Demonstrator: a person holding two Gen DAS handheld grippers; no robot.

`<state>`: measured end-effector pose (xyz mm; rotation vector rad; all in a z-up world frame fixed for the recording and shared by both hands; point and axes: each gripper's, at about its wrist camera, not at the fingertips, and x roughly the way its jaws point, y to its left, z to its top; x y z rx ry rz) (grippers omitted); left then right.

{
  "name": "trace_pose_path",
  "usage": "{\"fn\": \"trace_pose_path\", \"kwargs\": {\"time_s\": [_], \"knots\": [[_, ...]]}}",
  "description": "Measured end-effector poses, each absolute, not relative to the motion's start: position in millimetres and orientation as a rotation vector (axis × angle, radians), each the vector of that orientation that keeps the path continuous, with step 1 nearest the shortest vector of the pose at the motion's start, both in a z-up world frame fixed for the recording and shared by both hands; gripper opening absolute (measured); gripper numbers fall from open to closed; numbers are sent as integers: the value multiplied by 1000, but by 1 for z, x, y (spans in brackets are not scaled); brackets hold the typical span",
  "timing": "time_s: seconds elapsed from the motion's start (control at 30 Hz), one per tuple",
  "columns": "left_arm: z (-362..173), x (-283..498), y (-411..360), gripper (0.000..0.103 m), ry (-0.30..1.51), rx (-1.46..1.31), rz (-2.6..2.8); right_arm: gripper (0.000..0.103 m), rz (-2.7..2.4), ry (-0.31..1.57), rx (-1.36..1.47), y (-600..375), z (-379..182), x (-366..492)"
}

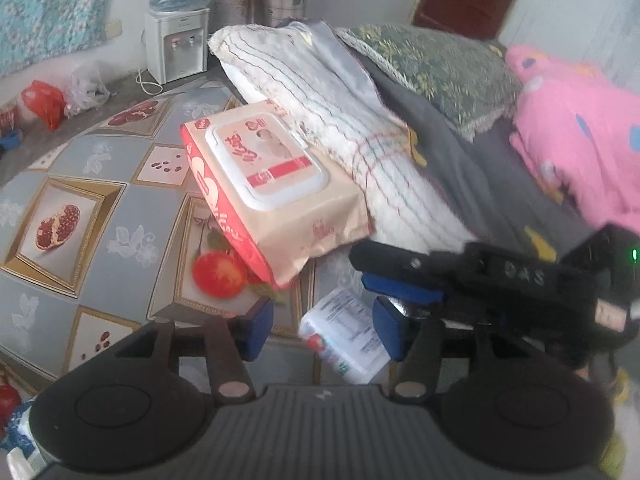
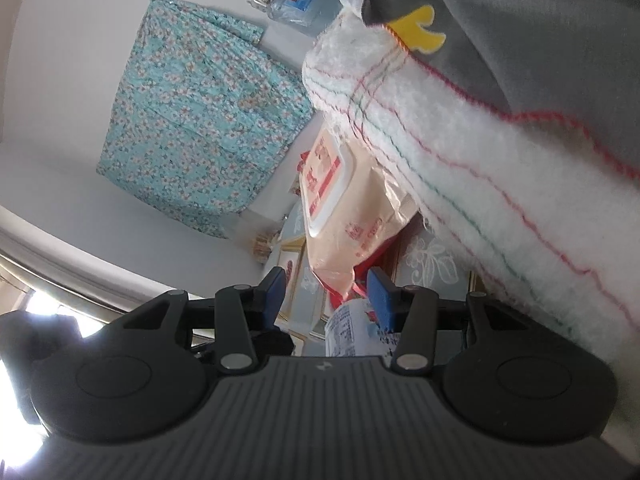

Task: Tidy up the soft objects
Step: 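Lift the yogurt cup off the bed with both grippers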

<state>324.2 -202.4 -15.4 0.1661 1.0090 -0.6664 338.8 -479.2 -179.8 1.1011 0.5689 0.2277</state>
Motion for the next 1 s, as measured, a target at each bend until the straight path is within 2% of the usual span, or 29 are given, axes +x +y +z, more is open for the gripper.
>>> {"fn": "trace_pose_path", "kwargs": {"time_s": [0.37, 0.63, 0.73, 0.8, 0.83, 0.87, 0.93, 1.0], "knots": [[-18, 296, -206, 57, 1041, 286, -792, 45, 213, 535, 1011, -482, -169, 305], [-51, 290, -231, 54, 1136, 433, -764, 45, 209, 584, 977, -475, -176, 308], [-55, 295, -233, 47, 1151, 412, -745, 46, 218, 627, 959, -471, -178, 312], [-58, 298, -233, 37, 1172, 397, -732, 47, 227, 656, 952, -465, -180, 312], [-60, 299, -232, 26, 1192, 384, -729, 47, 230, 662, 955, -464, -180, 312], [-60, 300, -231, 22, 1203, 374, -719, 48, 234, 669, 959, -463, -179, 311], [-58, 301, -228, 17, 1210, 352, -708, 49, 230, 677, 961, -460, -177, 307], [-56, 303, -224, 17, 1234, 297, -711, 50, 228, 674, 960, -458, -173, 302]]}}
